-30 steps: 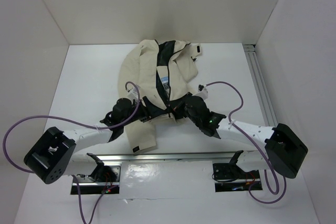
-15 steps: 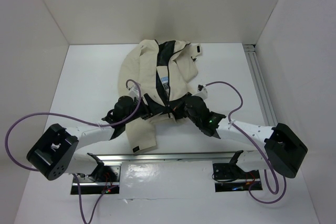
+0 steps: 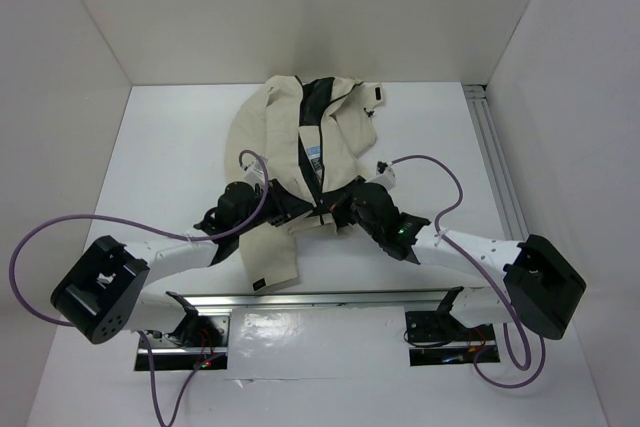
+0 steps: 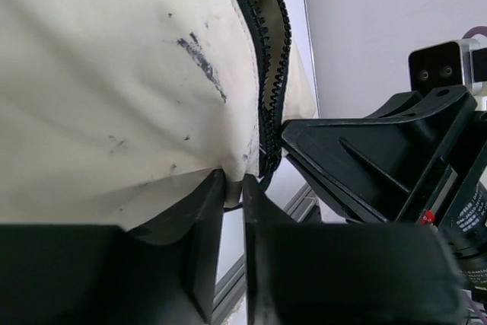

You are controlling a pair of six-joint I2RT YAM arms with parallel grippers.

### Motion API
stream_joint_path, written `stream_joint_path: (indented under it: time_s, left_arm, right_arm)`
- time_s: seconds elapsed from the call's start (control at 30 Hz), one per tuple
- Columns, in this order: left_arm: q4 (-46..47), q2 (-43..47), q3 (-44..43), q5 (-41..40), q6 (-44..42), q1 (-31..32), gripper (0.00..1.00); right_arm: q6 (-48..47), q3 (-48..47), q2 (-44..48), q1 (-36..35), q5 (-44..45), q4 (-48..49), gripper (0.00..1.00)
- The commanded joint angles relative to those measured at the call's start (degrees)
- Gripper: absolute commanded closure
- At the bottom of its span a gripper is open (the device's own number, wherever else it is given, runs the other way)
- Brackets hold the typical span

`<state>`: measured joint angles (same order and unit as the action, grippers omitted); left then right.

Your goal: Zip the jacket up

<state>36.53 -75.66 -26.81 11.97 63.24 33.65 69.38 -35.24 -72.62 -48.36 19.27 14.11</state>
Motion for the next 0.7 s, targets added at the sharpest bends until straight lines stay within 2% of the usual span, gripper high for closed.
stream_joint_path:
  time_s: [0.0,0.13,0.23,0.67]
  left_arm:
    - [3.1,1.2,-1.7,0.2,-0.4,0.2,0.75]
    - [-0.1,1.7,-3.0,0.2,-0.9,0.2,1.00]
    - [-5.0,1.7,-5.0,0.2,-2.9,0.2,1.00]
    - [-8.8,3.5,-5.5,0.5,-7.7,0.2,1.00]
  right_arm:
    - [-0.3,-1.6,-0.3,0.2,0.9,3.5,1.00]
    - [-0.3,-1.6,-0.9,0.2,0.4,4.5,1.00]
    - [-0.8,-1.6,-0.9,0.2,0.4,4.5,1.00]
    - [-3.7,-4.5,-2.4,0.2,-0.6,3.0,1.00]
